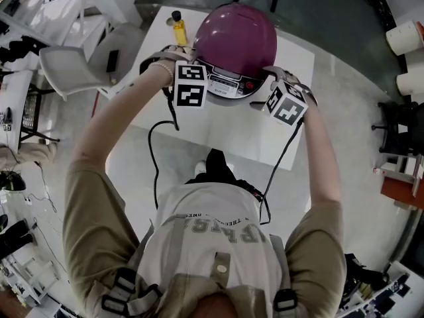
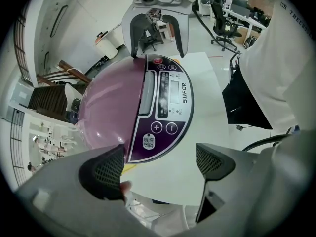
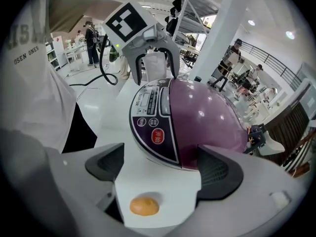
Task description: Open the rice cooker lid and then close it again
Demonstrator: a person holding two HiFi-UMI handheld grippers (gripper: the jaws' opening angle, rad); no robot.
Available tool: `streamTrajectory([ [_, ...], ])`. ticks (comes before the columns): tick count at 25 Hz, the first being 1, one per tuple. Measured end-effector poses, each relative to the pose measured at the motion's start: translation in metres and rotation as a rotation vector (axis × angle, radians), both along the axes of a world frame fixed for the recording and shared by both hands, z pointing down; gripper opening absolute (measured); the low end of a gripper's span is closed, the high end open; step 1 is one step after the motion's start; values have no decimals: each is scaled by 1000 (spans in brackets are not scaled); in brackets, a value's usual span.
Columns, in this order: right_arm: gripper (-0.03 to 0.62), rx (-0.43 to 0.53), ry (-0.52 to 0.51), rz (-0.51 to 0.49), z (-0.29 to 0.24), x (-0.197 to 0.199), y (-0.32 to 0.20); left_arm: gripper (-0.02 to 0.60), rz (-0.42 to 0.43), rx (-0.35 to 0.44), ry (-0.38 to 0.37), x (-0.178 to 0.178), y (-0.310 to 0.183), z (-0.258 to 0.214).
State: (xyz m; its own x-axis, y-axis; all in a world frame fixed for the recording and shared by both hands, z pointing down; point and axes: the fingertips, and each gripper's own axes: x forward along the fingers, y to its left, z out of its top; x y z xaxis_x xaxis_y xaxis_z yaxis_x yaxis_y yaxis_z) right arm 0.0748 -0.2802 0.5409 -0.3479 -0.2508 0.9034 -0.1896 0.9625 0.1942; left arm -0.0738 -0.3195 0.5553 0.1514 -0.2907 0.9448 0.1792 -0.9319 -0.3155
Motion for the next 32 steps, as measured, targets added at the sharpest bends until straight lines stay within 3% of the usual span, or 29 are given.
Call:
streamTrajectory([
  [21,443,8,55,-17,4,3,0,468,6,-23,11,1,1,0],
  [32,443,-25,1,29,-1,-1,1,468,-7,-13,11,-2,1,-4],
])
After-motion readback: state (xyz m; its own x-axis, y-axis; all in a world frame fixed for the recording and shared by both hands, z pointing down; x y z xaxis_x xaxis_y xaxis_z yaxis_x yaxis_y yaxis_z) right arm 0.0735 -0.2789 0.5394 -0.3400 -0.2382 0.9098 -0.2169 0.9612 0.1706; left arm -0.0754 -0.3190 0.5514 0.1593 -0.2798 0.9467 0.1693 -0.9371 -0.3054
